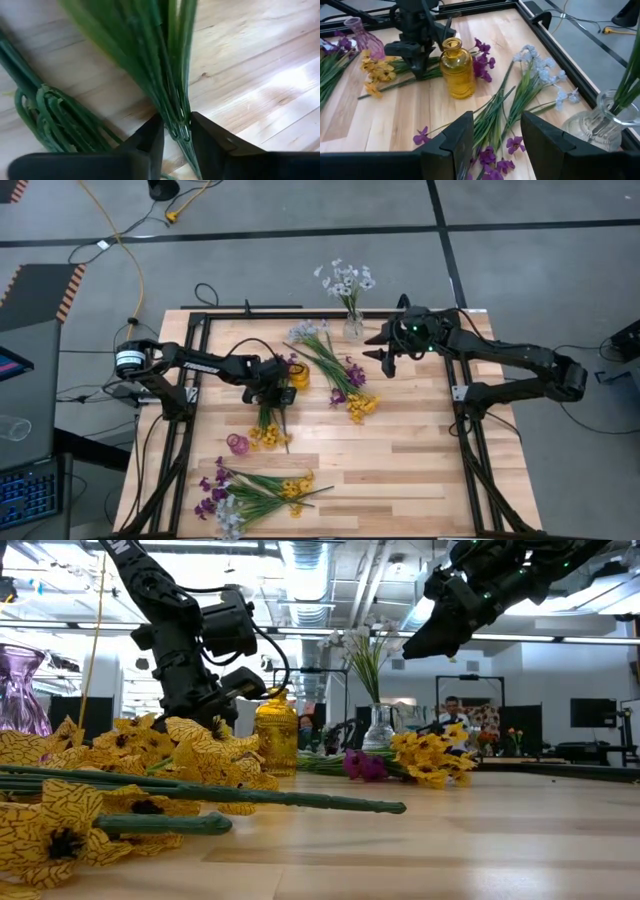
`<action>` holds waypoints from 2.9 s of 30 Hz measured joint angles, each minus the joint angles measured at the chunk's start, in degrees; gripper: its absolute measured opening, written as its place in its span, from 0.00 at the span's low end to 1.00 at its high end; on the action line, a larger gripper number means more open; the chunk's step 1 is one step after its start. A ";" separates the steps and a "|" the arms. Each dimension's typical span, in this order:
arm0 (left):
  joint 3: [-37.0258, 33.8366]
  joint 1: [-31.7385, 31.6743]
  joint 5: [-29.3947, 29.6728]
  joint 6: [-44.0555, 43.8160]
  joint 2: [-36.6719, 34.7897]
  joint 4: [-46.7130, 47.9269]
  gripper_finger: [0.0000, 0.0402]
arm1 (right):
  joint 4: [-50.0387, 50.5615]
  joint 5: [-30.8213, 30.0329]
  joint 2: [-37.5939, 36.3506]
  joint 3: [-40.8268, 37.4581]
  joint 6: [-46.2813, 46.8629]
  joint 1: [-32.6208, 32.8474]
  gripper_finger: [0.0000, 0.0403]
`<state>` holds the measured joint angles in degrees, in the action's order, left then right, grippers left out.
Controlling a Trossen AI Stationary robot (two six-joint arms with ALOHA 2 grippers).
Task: Sort flowers into vase by color
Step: Put the top left violet flowers into the violet vase
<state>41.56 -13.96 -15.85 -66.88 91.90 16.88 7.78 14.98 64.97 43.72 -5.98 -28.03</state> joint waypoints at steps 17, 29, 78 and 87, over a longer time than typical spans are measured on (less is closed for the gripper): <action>0.00 -0.32 0.10 1.27 -0.30 1.57 0.03 | 1.28 -0.04 0.00 0.00 -0.02 0.04 0.48; -0.22 -2.56 5.15 2.69 -6.69 6.34 0.03 | 1.26 -0.04 0.00 0.00 0.00 0.04 0.48; -0.07 9.23 37.71 23.02 -58.14 19.63 0.03 | 0.82 -0.06 0.00 0.00 1.46 0.72 0.48; -0.07 26.18 48.27 25.93 -58.69 20.14 0.03 | 0.75 -0.07 0.00 0.00 3.01 2.52 0.48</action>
<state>41.50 12.23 32.42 -40.95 33.21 37.02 8.54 14.92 64.97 43.72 -2.96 -25.51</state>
